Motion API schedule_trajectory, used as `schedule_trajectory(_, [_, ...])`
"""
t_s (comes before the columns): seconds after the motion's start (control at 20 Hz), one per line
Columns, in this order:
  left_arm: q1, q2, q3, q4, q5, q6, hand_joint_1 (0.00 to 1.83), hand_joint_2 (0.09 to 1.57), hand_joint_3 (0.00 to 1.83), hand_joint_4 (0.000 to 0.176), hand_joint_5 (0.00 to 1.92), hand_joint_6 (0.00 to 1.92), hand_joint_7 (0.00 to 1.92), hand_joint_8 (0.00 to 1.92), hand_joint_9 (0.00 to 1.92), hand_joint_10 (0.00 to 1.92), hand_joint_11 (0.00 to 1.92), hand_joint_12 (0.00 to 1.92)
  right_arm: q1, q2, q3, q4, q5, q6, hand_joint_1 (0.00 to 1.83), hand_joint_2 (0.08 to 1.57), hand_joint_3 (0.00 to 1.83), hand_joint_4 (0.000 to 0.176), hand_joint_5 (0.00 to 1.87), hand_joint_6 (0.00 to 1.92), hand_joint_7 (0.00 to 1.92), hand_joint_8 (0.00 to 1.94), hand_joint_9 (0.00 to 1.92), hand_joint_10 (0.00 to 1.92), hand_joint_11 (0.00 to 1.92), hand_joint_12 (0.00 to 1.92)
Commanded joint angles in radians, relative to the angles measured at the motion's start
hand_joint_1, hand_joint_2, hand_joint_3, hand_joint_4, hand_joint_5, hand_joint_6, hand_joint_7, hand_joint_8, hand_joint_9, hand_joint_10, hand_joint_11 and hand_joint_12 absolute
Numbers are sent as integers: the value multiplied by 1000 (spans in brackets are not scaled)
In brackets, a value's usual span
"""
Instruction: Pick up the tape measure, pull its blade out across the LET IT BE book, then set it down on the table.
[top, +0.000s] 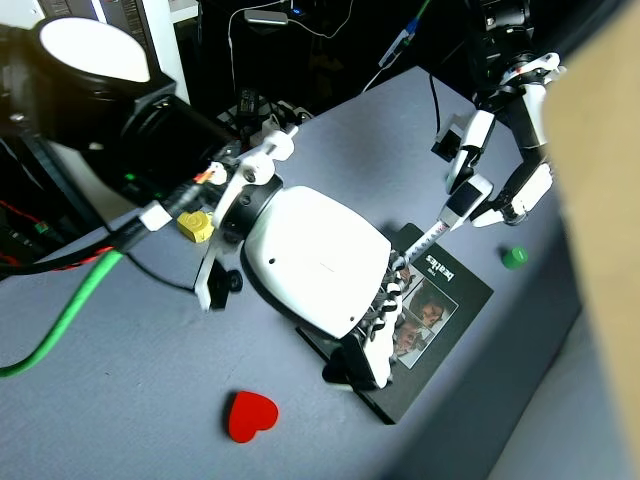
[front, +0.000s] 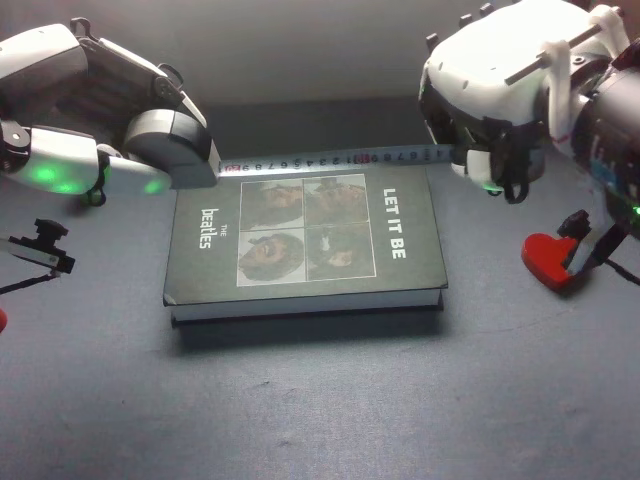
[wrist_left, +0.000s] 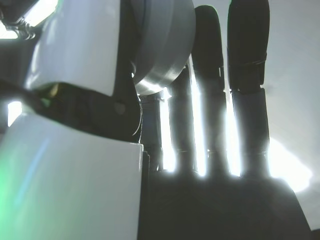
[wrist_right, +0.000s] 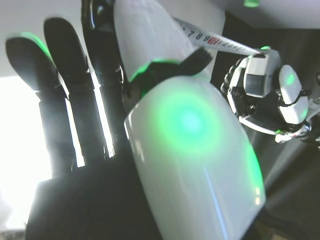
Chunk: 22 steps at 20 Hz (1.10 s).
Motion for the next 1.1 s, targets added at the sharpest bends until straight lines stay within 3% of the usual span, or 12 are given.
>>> schedule_trajectory(0.0, [-10, 6, 11, -33, -92, 3, 1391, 1065, 0, 0, 1075, 599, 1077, 784, 1026, 1161, 1007, 933, 0, 21, 24, -87, -73, -24, 1243, 1149, 0, 0, 870, 970, 984, 1210, 829, 1122, 713, 1420])
schedule_trajectory(0.35, [-6, 5, 13, -33, -92, 3, 1392, 1066, 0, 0, 1080, 588, 1066, 798, 1030, 1158, 1001, 937, -21, 43, 123, -91, -8, -22, 1241, 1148, 0, 0, 873, 971, 983, 1208, 830, 1124, 726, 1431])
schedule_trajectory(1.05, [-4, 5, 12, -33, -92, 3, 1392, 1058, 0, 0, 1140, 509, 1054, 799, 1039, 1140, 1018, 931, 5, 67, 228, -103, 32, -17, 1238, 1147, 0, 0, 878, 972, 983, 1202, 831, 1128, 724, 1440])
